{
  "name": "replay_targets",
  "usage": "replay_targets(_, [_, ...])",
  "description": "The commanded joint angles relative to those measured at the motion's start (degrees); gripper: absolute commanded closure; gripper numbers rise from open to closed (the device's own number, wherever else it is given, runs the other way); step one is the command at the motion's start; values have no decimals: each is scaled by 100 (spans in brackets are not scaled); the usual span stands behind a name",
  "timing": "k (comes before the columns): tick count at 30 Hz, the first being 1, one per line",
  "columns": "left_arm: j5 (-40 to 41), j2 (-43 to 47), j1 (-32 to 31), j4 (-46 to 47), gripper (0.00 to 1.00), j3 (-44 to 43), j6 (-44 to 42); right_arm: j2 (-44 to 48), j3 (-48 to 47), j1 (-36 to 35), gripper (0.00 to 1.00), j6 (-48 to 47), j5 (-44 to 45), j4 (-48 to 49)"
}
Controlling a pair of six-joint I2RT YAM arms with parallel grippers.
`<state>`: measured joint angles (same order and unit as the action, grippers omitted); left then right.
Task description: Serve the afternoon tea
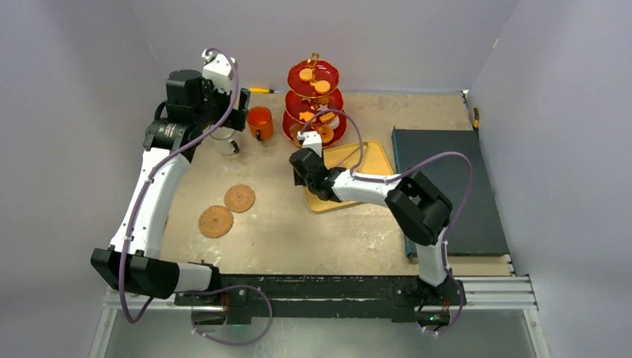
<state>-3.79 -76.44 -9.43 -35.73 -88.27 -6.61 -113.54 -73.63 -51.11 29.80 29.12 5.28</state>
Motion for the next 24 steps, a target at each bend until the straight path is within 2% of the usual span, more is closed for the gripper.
replay_targets(1, [25, 59, 54, 6, 1, -175, 30, 401, -190, -154, 44, -447, 159, 307])
replay_targets(5, [-21, -42, 208, -22, 1, -187, 33, 279, -402, -497, 36, -1128, -337, 807])
replay_targets(9, [-385, -244, 668, -110, 1, -278, 48, -217, -751, -805, 34, -2037, -1146, 1233])
replay_targets(12, [-598, -421, 994, -174, 1, -288, -68, -705, -1322, -974, 34, -2465, -1631, 1109])
replay_targets(18, [-927, -652, 1615, -376, 1, 7, -623, -1554, -2365, -1087, 36, -2653, -2181, 715])
replay_targets(24, [-1596, -653, 2214, -821, 1, 520, -1963, -1787, -2214, -1116, 42, -2672, -2226, 694])
